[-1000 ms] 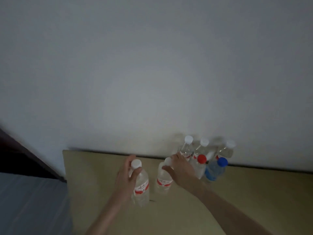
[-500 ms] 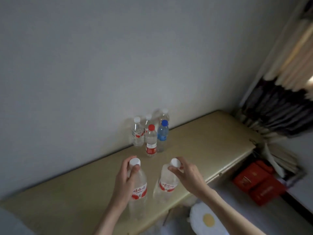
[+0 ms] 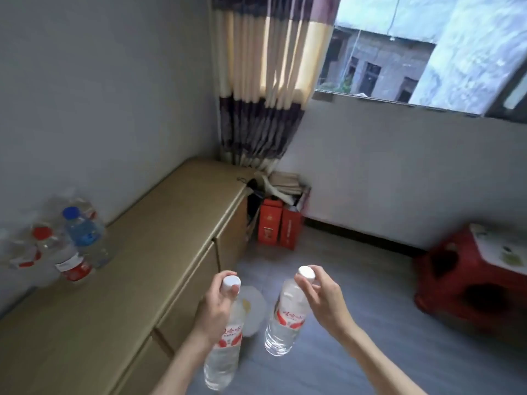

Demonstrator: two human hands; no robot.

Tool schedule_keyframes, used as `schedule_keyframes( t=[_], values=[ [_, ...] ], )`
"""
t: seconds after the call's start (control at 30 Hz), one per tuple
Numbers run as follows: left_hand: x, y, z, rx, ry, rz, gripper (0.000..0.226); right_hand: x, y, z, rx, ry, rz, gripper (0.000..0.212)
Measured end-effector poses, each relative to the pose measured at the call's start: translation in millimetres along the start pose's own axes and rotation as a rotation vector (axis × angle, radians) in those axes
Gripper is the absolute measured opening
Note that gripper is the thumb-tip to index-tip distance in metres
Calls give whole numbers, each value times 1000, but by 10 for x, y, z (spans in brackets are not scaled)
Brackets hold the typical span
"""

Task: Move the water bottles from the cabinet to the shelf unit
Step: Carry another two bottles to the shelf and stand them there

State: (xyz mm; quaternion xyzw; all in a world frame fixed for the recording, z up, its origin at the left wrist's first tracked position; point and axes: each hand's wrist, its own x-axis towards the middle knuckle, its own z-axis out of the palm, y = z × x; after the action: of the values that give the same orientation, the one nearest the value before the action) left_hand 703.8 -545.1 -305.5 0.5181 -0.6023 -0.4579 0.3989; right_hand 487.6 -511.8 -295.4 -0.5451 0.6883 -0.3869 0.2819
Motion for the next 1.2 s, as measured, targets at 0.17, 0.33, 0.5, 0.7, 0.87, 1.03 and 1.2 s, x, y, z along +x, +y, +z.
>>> schedule_keyframes(
  t=[0.17, 0.33, 0.5, 0.7, 0.87, 1.03, 1.2],
  values=[
    [-299, 326, 1257, 14, -222, 14, 46, -681, 641, -1226, 35, 232, 111, 22],
    [-672, 761, 2621, -16, -468, 78, 28, -1450, 1264, -2380, 80, 470, 280, 44],
    [-1045, 1253, 3983, -41, -760, 156, 26, -2226, 1770, -3404, 48, 731, 411, 22],
    [-1264, 1725, 5624, -81, -1011, 234, 27, -2893, 2363, -4429, -24, 1054, 534, 51],
    [-1453, 2079, 7022, -65, -1216, 343, 39, -3194, 2912, -5294, -61, 1267, 693, 24],
    [-1732, 2495, 8176, -53, -1381, 409, 48, -3384, 3388, -5996, -91, 1401, 795, 19],
    [-2206, 2806, 9119, -30, -1541, 428, 35, -3729, 3725, -6585, -74, 1529, 867, 13]
  ],
)
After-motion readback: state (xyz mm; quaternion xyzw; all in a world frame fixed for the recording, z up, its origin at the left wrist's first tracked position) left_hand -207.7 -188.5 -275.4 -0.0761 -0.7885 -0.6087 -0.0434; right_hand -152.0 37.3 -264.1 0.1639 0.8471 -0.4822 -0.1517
